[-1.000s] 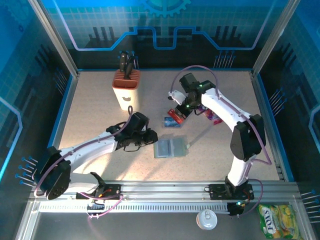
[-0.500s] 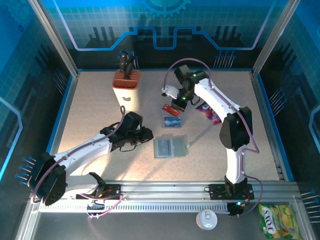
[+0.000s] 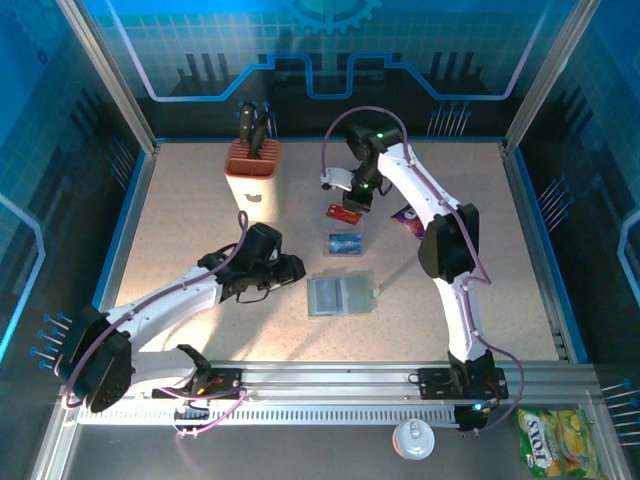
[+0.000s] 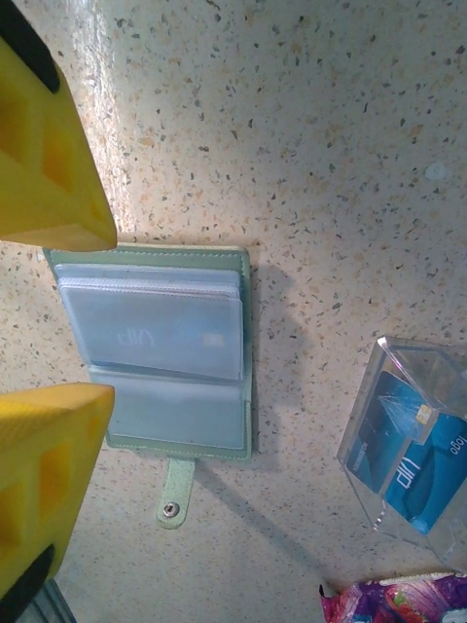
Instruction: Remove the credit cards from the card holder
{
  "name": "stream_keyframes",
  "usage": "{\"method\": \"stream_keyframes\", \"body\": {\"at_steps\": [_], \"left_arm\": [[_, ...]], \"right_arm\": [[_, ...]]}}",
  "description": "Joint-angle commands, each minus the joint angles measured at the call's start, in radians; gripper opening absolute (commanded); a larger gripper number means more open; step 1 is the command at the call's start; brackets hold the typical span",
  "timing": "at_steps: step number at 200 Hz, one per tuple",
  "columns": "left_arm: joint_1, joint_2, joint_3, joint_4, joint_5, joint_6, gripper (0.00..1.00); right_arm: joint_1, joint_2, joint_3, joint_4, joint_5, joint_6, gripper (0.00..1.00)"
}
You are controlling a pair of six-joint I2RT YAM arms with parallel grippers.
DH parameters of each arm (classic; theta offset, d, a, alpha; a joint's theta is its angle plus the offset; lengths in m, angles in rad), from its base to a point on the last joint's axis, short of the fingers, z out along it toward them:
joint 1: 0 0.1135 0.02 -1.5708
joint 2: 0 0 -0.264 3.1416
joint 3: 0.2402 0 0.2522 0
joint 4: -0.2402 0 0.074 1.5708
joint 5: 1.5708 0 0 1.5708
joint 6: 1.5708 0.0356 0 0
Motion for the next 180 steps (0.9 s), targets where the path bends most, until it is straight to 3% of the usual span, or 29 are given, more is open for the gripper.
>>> {"method": "stream_keyframes", "body": {"at_steps": [1, 43, 180], "left_arm": [[0.009, -0.022, -0.002, -0.013, 0.002, 0.022, 0.42], [0.02, -0.004, -0.002, -0.026, 0.005, 0.009, 0.43], [0.035, 0.018, -0.001, -0.025, 0.008, 0.007, 0.43]], "right_arm": [[-0.012, 0.052, 0.062, -0.109, 0.003, -0.082, 0.0], [-0.011, 0.155, 0.167, -0.189, -0.036, -0.111, 0.0], [0.001, 0.227, 0.134, -0.187, -0.069, -0.14, 0.02]]}}
